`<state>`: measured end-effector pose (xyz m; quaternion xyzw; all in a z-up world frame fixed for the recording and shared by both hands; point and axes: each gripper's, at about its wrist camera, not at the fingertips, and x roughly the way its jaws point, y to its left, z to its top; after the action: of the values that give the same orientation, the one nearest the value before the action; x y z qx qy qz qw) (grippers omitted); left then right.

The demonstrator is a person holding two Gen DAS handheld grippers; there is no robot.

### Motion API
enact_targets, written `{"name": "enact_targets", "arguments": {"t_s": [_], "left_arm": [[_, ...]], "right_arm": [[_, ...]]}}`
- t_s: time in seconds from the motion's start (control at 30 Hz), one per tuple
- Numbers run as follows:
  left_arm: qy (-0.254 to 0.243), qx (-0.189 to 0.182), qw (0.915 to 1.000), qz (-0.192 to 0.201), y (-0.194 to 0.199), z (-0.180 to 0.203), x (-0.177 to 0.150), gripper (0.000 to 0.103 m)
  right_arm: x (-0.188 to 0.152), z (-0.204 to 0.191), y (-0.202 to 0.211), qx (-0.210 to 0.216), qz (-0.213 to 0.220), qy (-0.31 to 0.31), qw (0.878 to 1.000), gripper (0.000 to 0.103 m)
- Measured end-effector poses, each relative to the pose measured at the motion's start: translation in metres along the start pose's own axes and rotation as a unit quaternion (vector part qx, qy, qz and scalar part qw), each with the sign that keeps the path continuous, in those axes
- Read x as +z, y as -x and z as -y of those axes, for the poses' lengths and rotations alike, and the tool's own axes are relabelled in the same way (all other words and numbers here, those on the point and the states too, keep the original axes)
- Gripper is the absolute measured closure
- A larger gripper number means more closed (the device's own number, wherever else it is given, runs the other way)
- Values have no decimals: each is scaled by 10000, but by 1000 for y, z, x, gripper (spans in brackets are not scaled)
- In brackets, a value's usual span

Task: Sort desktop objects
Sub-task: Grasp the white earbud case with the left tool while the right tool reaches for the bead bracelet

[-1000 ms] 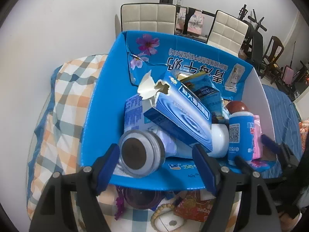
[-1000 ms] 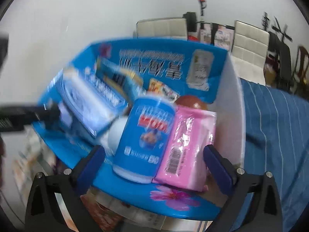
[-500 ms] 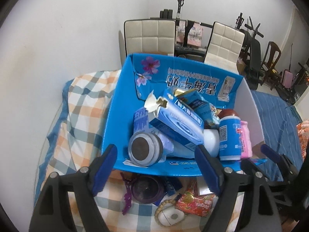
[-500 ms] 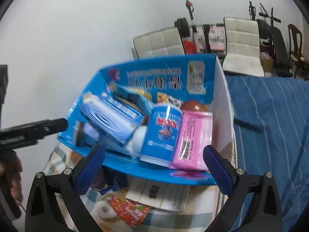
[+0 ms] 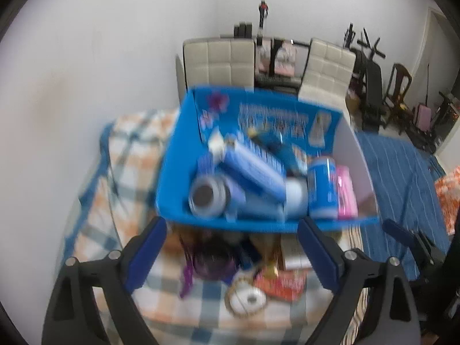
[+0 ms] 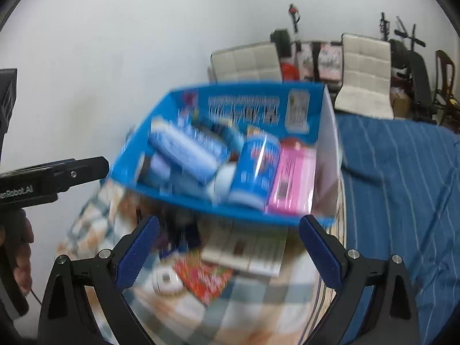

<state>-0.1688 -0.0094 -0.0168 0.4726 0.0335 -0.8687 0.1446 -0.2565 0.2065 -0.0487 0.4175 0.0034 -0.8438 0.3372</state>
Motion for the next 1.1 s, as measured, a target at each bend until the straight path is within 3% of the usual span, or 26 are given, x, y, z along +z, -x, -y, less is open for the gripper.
{"name": "enact_targets", "arguments": {"t_s": [0.07, 0.1, 0.13, 0.17, 0.23, 0.33, 0.4, 0.47, 0.6, 0.7, 0.77, 0.8, 0.83, 0.9, 0.97, 1.1], "left_arm": [[7, -26, 9994, -349, -16, 0, -21, 9], [11, -81, 9985, -546, -26, 1, -33, 9], [22, -102, 9973, -726, -35, 2, -43, 9], [36, -118, 9958, -903, -45, 4, -52, 9], [21, -189, 9900, -1395, -75, 11, -71, 10], [-19, -181, 9858, -1668, -101, 18, -84, 10], [-47, -207, 9834, -1804, -116, 21, -88, 10], [-46, -225, 9800, -1977, -130, 22, -91, 13], [19, -492, 9788, -1986, -140, 16, -99, 32], [-166, -595, 9803, -1875, -135, 14, -102, 46], [-84, -726, 9786, -1922, -134, 8, -103, 46], [-5, -778, 9778, -1945, -134, 3, -103, 46], [85, -785, 9778, -1941, -132, -1, -103, 46], [208, -803, 9783, -1901, -126, -8, -103, 46], [282, -857, 9790, -1827, -118, -13, -102, 46], [360, -949, 9796, -1734, -101, -20, -101, 46]], "right_arm": [[-14, 1, -7, -49, -195, 46, 9998, 5], [-23, 3, -11, -70, -280, 78, 9996, 14], [-30, 5, -15, -61, -356, 102, 9993, 30], [-36, 6, -19, -77, -480, 130, 9987, 36], [-46, 13, -29, -162, -725, 114, 9972, 37], [-50, 36, -34, -95, -801, -318, 9962, 35], [-51, 62, -41, 47, -926, -973, 9909, 30], [-56, 92, -55, 435, -1060, -1883, 9754, 30], [-62, 114, -87, 1080, -1244, -2816, 9453, 30], [-59, 111, -99, 1357, -1115, -3014, 9372, 30], [-56, 106, -103, 1493, -1046, -3109, 9328, 41], [-55, 102, -104, 1538, -1051, -3070, 9333, 62], [-54, 98, -105, 1492, -1070, -3016, 9356, 69], [-56, 93, -101, 1410, -976, -3024, 9377, 71], [-61, 95, -96, 1504, -888, -3146, 9330, 82], [-68, 97, -101, 1731, -949, -3329, 9221, 82]]}}
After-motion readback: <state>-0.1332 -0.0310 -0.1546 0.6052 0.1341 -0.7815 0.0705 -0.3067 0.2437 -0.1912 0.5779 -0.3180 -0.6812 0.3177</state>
